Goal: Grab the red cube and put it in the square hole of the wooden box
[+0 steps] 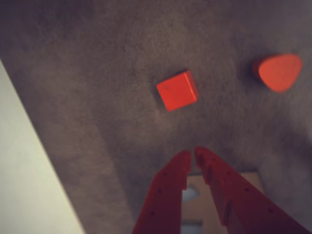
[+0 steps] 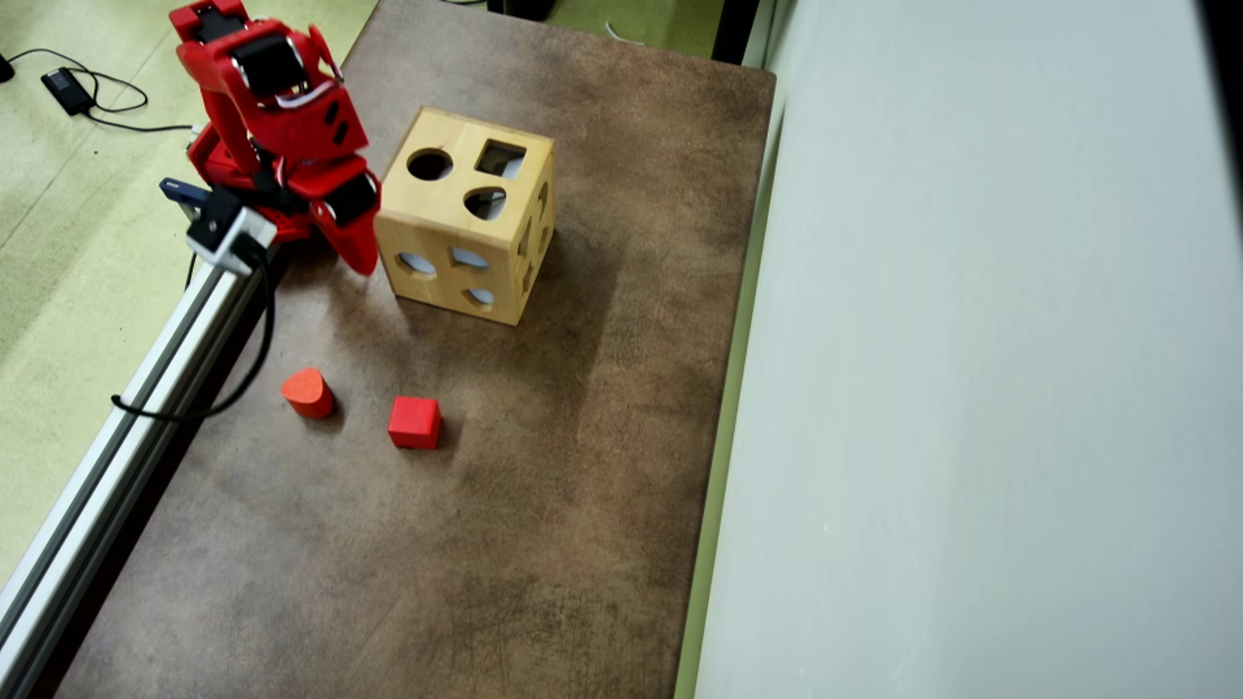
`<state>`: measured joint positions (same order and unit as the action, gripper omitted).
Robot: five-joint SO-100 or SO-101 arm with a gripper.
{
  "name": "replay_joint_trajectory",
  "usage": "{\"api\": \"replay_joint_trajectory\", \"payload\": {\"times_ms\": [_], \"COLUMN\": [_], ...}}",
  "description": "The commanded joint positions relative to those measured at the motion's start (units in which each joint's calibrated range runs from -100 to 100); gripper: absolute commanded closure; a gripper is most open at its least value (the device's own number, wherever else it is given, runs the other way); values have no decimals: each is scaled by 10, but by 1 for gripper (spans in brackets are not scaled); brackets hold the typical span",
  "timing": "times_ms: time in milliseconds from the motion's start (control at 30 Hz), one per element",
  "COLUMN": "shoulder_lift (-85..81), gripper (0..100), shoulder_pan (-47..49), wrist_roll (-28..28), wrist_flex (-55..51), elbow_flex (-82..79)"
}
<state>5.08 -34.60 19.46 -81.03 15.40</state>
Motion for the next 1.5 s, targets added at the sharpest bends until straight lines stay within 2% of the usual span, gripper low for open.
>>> {"api": "replay_joint_trajectory", "payload": {"times_ms": [0, 267, 600, 867, 967, 1233, 1467], "shoulder_lift": [52, 194, 201, 219, 213, 215, 220], "gripper": [97, 97, 97, 97, 91, 67, 60], "shoulder_pan": [-2, 5, 39, 37, 32, 12, -1], "wrist_roll": [42, 92, 96, 94, 92, 91, 90], "wrist_flex": [31, 64, 124, 121, 115, 83, 72], "elbow_flex": [20, 24, 21, 25, 25, 24, 24]}}
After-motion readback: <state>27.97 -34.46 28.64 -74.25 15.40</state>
